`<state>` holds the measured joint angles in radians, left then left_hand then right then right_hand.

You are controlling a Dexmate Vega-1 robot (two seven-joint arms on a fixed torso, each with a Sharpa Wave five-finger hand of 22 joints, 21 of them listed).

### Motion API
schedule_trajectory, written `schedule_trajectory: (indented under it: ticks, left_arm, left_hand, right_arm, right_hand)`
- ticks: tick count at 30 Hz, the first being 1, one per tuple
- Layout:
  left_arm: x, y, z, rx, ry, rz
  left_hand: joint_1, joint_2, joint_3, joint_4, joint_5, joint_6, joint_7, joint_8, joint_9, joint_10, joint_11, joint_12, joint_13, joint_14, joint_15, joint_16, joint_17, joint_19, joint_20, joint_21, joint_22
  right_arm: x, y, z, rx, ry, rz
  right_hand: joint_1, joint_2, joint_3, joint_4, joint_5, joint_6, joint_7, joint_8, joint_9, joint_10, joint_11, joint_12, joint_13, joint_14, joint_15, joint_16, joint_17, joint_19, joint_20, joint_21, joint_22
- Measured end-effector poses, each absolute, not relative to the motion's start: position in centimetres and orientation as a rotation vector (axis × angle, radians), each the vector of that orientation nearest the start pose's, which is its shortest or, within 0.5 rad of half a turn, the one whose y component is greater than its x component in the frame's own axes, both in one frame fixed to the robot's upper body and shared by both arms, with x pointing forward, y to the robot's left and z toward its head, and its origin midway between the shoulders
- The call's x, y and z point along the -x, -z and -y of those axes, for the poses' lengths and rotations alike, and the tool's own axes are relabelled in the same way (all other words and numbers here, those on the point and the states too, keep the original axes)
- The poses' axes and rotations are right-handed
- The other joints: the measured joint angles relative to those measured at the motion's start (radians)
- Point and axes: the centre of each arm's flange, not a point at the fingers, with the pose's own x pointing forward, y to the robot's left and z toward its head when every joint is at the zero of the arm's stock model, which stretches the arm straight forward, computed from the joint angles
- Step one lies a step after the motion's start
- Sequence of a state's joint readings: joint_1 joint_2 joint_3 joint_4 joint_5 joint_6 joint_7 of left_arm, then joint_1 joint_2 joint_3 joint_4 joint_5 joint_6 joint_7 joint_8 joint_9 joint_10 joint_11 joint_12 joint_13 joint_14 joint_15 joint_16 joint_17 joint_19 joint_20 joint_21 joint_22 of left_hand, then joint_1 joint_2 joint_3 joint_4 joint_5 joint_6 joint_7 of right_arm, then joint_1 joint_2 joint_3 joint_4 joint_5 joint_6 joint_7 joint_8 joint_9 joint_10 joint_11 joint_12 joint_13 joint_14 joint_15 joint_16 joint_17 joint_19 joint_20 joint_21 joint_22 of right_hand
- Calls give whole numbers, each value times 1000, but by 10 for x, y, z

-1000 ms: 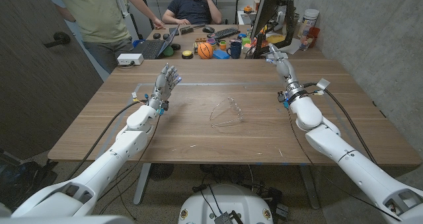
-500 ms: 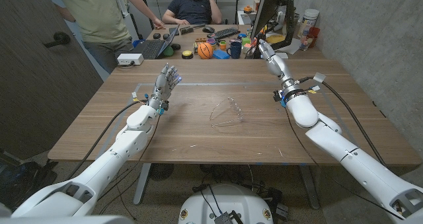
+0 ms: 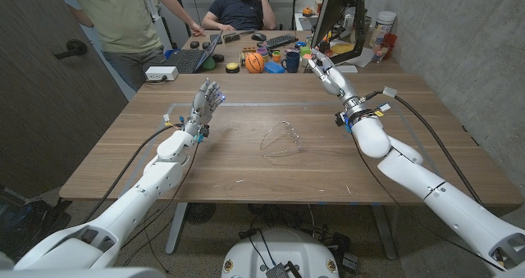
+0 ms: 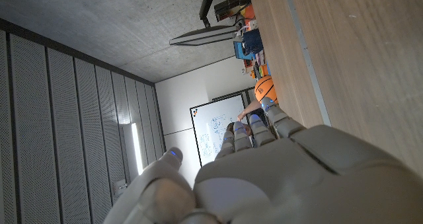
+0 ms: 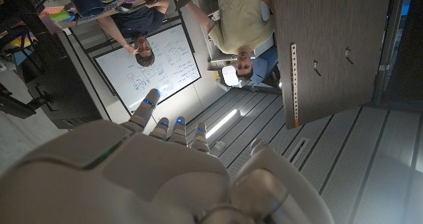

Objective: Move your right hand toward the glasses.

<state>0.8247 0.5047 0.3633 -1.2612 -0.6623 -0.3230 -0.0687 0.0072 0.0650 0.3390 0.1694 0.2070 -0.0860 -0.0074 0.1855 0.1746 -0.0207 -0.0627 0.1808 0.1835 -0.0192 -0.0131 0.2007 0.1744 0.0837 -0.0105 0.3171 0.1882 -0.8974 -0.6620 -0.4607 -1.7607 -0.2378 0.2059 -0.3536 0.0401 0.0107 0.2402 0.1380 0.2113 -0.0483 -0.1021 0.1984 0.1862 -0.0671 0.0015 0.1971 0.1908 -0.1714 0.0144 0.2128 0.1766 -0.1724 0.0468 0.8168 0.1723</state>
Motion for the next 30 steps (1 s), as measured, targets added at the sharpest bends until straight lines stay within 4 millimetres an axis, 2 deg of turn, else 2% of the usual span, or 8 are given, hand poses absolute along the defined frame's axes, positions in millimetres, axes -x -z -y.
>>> schedule_trajectory:
  ticks: [3,6,11,13,17,22,30]
  left_arm:
    - [-655,24,-297,47,217,615]
    - [-654,25,-297,47,217,614]
    - [-654,25,-297,47,215,611]
    - [-654,25,-297,47,215,611]
    - [-654,25,-296,46,216,608]
    - [-654,26,-295,44,219,605]
    - [-654,27,-294,42,221,603]
  left_hand:
    - [0,0,-2,2,0,0,0,0,0,0,0,0,0,0,0,0,0,0,0,0,0]
    - [0,0,-8,0,0,0,0,0,0,0,0,0,0,0,0,0,0,0,0,0,0]
    - [0,0,-8,0,0,0,0,0,0,0,0,0,0,0,0,0,0,0,0,0,0]
    - [0,0,-8,0,0,0,0,0,0,0,0,0,0,0,0,0,0,0,0,0,0]
    - [0,0,-8,0,4,0,0,0,0,0,0,0,0,0,0,0,0,0,0,0,0]
    - [0,0,-8,0,4,0,0,0,0,0,0,0,0,0,0,0,0,0,0,-7,0]
    - [0,0,-9,1,4,0,0,0,0,0,0,0,0,0,0,0,5,0,0,-7,0]
  right_arm:
    - [-548,-44,193,816,-4,1047]
    - [-547,-42,188,869,-5,1044]
    - [-545,-40,177,950,-4,1051]
    - [-545,-39,173,990,0,1051]
    - [-544,-36,161,1074,-5,1056]
    - [-544,-33,148,1181,-8,1052]
    - [-543,-31,134,1293,-15,1052]
  right_hand:
    - [6,-6,-4,-4,8,-3,-3,0,0,-1,-1,-6,0,0,0,0,0,2,13,0,0]
    - [9,-8,-8,-8,8,-5,-5,-8,0,-4,-3,-6,0,0,0,0,0,1,40,-8,0]
    - [34,-10,-9,-26,8,18,-29,-8,0,-6,-7,-6,0,-4,4,0,0,1,92,-22,-5]
    - [45,-17,-10,-38,8,20,-42,-8,0,-4,-17,-6,0,-1,10,0,0,0,115,-26,-5]
    - [64,-27,-15,-51,8,8,-66,-8,0,-16,-28,-6,0,0,11,0,0,-1,142,-33,-5]
    - [85,-36,-18,-68,15,-13,-88,-11,0,-42,-54,-13,0,0,11,-10,0,1,152,-45,-5]
    - [104,-41,-21,-82,15,-9,-98,-14,0,-51,-63,-15,0,0,11,-10,0,-4,157,-70,-5]
